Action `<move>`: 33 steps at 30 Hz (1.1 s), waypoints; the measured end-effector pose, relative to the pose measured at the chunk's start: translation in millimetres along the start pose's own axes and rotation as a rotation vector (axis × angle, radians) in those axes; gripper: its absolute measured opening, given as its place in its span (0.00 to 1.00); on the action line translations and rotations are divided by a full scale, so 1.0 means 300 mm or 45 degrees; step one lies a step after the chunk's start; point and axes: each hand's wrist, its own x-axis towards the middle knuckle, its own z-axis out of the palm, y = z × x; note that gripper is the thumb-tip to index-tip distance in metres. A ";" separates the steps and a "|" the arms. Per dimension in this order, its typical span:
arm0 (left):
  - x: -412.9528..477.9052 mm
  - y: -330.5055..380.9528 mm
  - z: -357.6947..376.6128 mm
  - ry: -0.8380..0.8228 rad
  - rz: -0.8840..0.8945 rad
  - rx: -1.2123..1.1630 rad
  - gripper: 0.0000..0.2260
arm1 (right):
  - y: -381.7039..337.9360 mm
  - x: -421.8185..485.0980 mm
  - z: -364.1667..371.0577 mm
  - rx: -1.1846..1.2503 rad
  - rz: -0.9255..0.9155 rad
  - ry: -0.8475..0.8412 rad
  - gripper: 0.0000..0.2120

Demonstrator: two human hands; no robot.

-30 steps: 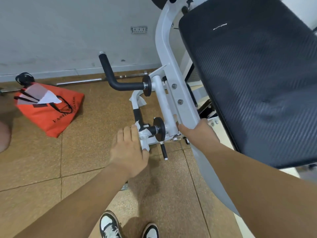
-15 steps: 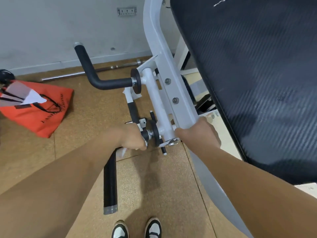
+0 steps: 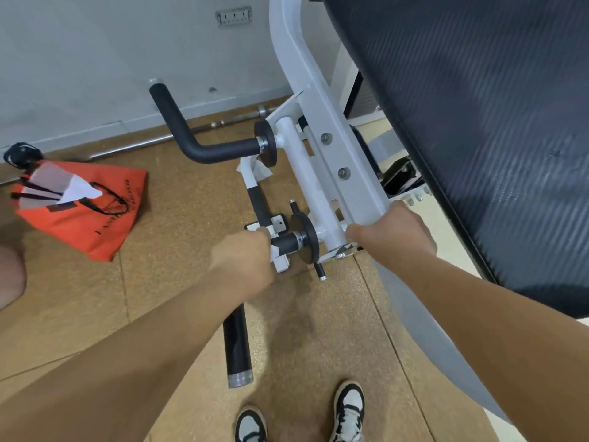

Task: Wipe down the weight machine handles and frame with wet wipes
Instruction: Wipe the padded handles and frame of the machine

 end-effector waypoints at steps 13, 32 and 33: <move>-0.060 0.043 0.063 0.198 -0.138 0.290 0.21 | 0.002 -0.006 -0.003 0.023 -0.022 0.008 0.26; -0.144 0.019 0.112 0.284 -0.216 -0.093 0.42 | -0.006 -0.022 -0.008 0.033 -0.020 0.011 0.24; -0.128 0.001 0.095 0.289 -0.184 -0.127 0.38 | -0.005 -0.021 -0.007 0.034 -0.023 0.014 0.24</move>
